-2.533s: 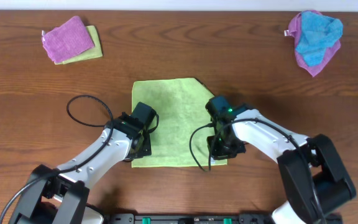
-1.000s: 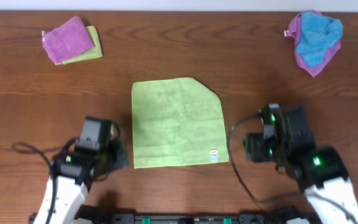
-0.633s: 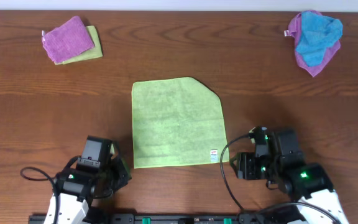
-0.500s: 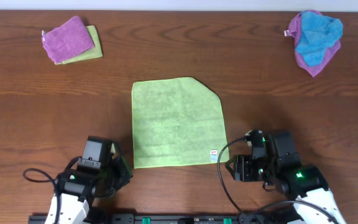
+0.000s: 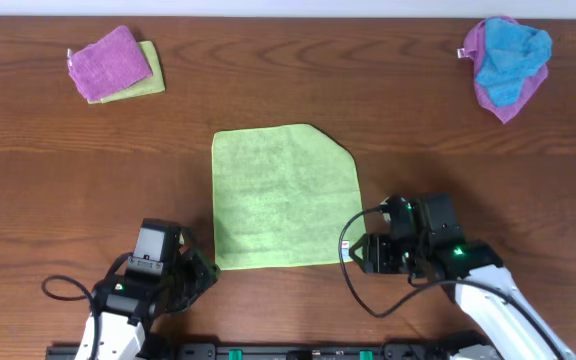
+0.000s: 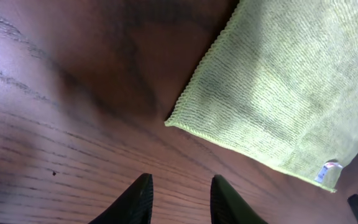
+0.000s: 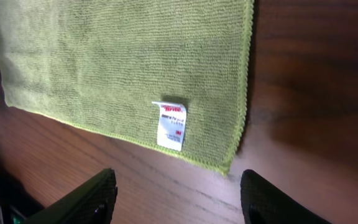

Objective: Fold the cloth
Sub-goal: 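Grasp the cloth's bottom-left and bottom-right corners with both grippers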

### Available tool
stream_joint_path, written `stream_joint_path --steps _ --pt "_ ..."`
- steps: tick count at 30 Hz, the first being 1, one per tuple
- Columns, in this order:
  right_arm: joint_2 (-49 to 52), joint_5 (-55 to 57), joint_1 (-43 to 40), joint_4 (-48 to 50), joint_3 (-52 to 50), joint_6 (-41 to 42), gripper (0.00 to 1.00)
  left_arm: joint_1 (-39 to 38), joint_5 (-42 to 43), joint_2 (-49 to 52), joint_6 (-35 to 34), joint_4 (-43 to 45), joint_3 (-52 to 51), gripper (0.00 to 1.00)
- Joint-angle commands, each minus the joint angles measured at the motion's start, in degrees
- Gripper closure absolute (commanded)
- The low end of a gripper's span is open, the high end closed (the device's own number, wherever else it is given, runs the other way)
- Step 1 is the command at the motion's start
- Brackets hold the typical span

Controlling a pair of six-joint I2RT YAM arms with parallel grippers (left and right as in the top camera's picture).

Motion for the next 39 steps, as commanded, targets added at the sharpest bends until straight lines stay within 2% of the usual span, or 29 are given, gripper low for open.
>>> stream_joint_path --steps 1,9,14,17,21,25,31,39 --pt "1.4 -1.53 -0.37 0.98 -0.31 -0.44 0.36 0.13 -0.96 0.0 -1.22 1.18 -2.14 0.62" --pt "1.46 -4.46 -7.13 -0.76 -0.33 -5.62 0.35 1.25 1.44 0.0 -1.79 8.72 -6.25 0.55" --pt "2.36 -9.31 -12.44 -0.9 -0.37 -9.84 0.35 6.08 2.93 2.67 2.95 10.73 -6.8 0.51" --pt "3.13 -12.52 -13.73 -0.87 -0.37 -11.96 0.34 7.98 8.26 5.27 5.99 17.09 -7.78 0.51" --pt "4.24 -14.51 -14.12 -1.01 -0.37 -14.08 0.34 8.48 11.63 11.04 9.7 22.58 -7.89 0.48" --pt "5.31 -15.87 -14.12 -1.01 -0.37 -15.26 0.33 8.48 15.41 16.44 11.96 26.34 -7.89 0.49" --pt "8.79 -16.94 -14.12 -0.17 -0.44 -16.61 0.33 8.48 16.33 20.72 12.28 27.96 -7.89 0.49" --pt "16.17 -14.97 -14.99 2.82 -0.46 -16.59 0.36 8.48 17.29 21.0 13.86 26.75 -7.89 0.5"
